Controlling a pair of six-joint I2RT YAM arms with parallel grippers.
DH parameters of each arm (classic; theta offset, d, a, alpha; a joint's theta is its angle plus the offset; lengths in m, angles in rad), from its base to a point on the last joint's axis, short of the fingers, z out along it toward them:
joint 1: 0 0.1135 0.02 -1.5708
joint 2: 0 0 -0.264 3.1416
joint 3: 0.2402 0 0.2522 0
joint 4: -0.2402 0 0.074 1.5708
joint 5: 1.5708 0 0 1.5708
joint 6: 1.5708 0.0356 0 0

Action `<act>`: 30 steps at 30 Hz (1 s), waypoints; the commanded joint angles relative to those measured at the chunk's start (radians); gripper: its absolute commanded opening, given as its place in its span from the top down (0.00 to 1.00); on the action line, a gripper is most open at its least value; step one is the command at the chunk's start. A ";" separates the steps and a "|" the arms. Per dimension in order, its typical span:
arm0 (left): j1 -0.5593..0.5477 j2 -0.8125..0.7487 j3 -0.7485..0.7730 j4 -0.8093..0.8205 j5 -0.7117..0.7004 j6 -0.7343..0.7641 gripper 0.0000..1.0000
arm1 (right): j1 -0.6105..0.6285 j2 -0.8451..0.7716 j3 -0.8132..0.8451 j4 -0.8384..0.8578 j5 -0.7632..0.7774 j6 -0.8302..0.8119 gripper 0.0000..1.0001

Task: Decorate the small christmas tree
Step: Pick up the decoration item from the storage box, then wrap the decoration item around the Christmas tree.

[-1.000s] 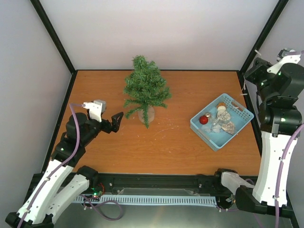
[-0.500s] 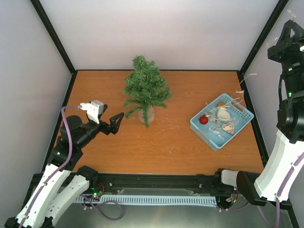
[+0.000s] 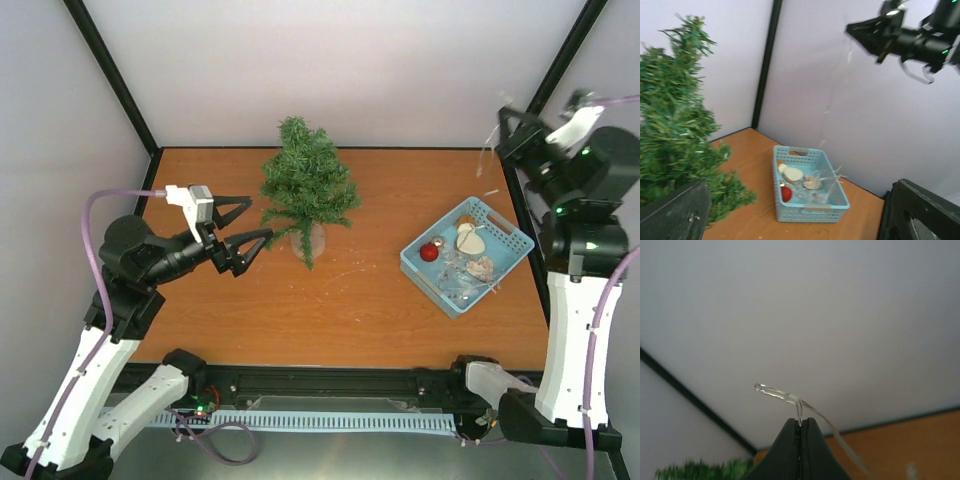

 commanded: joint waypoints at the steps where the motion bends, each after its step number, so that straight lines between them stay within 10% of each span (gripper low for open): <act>1: -0.006 0.044 0.032 0.107 0.153 -0.086 0.02 | 0.085 -0.101 -0.196 0.172 -0.076 0.143 0.97; 18: -0.007 0.135 -0.055 0.360 0.276 -0.271 0.26 | 0.828 0.028 -0.403 0.492 0.315 0.242 0.97; 30: -0.009 0.157 -0.134 0.461 0.297 -0.318 0.27 | 1.040 0.120 -0.466 0.664 0.494 0.248 0.97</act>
